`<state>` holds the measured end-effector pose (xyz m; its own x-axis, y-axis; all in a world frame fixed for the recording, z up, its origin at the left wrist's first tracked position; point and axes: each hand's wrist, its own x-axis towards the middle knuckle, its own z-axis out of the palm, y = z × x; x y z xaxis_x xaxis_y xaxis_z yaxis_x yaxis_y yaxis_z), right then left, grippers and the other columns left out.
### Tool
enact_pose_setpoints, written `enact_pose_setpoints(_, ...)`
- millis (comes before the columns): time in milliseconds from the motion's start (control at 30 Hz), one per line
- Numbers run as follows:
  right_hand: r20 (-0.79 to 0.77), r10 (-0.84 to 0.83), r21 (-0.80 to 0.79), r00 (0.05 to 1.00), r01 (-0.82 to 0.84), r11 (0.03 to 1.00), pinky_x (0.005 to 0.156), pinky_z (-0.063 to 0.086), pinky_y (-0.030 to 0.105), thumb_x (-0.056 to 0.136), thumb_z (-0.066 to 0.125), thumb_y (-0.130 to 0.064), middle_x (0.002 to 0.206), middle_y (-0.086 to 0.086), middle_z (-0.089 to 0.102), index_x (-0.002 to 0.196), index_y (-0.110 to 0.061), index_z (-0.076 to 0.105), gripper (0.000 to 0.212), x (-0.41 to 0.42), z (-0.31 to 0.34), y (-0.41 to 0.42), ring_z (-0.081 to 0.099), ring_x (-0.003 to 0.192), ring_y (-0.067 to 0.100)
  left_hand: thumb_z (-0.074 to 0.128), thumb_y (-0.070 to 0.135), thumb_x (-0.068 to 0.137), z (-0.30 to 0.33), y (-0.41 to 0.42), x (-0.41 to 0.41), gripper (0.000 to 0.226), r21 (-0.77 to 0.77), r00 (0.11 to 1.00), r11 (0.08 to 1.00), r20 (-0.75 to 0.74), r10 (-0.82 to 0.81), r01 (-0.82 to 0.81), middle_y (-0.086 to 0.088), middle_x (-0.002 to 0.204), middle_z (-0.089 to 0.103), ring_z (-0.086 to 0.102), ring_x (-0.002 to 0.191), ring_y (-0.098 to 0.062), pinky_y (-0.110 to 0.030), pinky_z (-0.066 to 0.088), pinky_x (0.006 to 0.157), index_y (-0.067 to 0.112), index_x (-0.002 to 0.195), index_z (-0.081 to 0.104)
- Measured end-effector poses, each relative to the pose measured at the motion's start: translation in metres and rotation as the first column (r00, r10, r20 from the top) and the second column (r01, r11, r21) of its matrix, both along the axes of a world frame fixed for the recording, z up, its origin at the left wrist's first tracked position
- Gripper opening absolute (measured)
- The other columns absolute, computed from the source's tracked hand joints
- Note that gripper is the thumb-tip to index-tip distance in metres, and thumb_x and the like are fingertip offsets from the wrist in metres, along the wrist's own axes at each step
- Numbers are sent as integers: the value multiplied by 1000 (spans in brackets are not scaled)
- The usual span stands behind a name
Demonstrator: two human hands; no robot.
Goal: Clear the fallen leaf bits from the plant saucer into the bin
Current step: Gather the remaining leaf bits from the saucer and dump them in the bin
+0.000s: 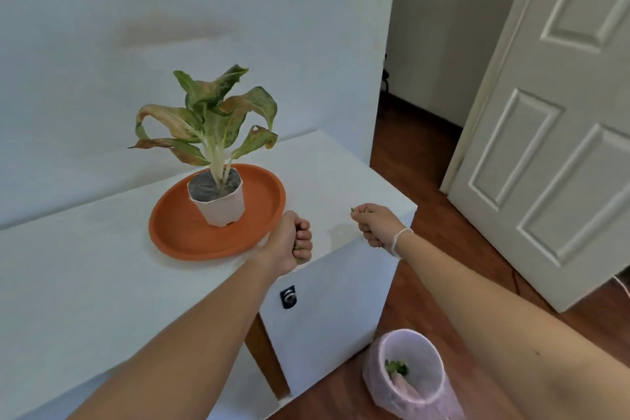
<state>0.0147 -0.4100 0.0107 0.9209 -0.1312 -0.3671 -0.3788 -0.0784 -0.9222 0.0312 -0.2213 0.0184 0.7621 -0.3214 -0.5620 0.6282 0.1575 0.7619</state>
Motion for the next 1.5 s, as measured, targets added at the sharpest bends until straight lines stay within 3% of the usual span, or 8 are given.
enact_pose_setpoints(467, -175, -215, 65, 961, 230, 971, 33, 17, 14, 94, 51, -13, 56, 0, 33, 73, -18, 47, 21, -56, -69, -195, 25, 34, 8, 26, 11, 81, -46, -221, -21, 25, 57, 950, 957, -145, -275, 286, 7, 40, 27, 20, 29, -7, -12, 15, 31, 18, 59, 32)
enact_pose_setpoints(900, -485, -380, 8, 788, 439, 898, 32, 19, 12, 90, 46, -5, 54, 3, 37, 62, -17, 44, 30, -105, -225, -235, 29, 31, 12, 31, 11, 86, -196, -297, -39, 25, 197, 881, 942, -444, -163, 273, 4, 42, 35, 26, 40, -11, -18, 22, 34, 15, 62, 38)
enact_pose_setpoints(1067, -605, -422, 17, 675, 541, 841, 45, 30, 26, 88, 48, -8, 57, 4, 41, 61, -17, 42, 29, -107, -317, -225, 36, 49, 18, 35, 9, 90, -285, -311, -37, 22, 253, 848, 913, -506, -156, 319, -2, 60, 37, 35, 52, -14, -22, 31, 49, 12, 69, 42)
enact_pose_setpoints(1167, -656, -458, 30, 600, 628, 778, 57, 37, 30, 87, 51, -15, 62, 6, 49, 65, -15, 48, 22, -107, -375, -220, 46, 58, 23, 42, 11, 93, -338, -314, -36, 11, 278, 838, 904, -528, -138, 324, -6, 70, 48, 47, 60, -16, -24, 42, 57, 6, 96, 52)
enact_pose_setpoints(1300, -745, -449, 63, 493, 722, 689, 84, 51, 38, 88, 55, -22, 88, 11, 62, 88, -8, 61, 16, -110, -437, -213, 58, 89, 29, 50, 21, 94, -405, -308, -37, 46, 334, 810, 870, -574, -117, 363, -17, 131, 53, 55, 119, -27, -31, 51, 81, 7, 137, 41)
enact_pose_setpoints(1367, -795, -414, 126, 443, 788, 603, 76, 55, 31, 92, 54, -20, 93, 10, 60, 107, -5, 58, 21, -110, -451, -210, 59, 83, 25, 52, 24, 93, -425, -306, -39, 52, 359, 811, 847, -570, -133, 391, -18, 141, 45, 47, 130, -25, -30, 45, 93, 6, 140, 38)
enact_pose_setpoints(1433, -817, -379, 184, 435, 819, 543, 63, 52, 27, 94, 50, -16, 88, 6, 56, 120, -6, 52, 28, -110, -460, -208, 53, 69, 17, 55, 28, 91, -439, -304, -41, 55, 371, 812, 829, -563, -157, 418, -18, 143, 44, 46, 130, -25, -29, 44, 92, 4, 138, 40)
enact_pose_setpoints(1500, -824, -367, 199, 432, 826, 527, 67, 47, 30, 95, 48, -16, 103, 7, 56, 129, -9, 47, 35, -110, -469, -205, 52, 73, 16, 57, 31, 90, -448, -300, -42, 57, 374, 809, 819, -562, -173, 435, -18, 143, 44, 49, 125, -25, -28, 44, 85, 2, 137, 41)
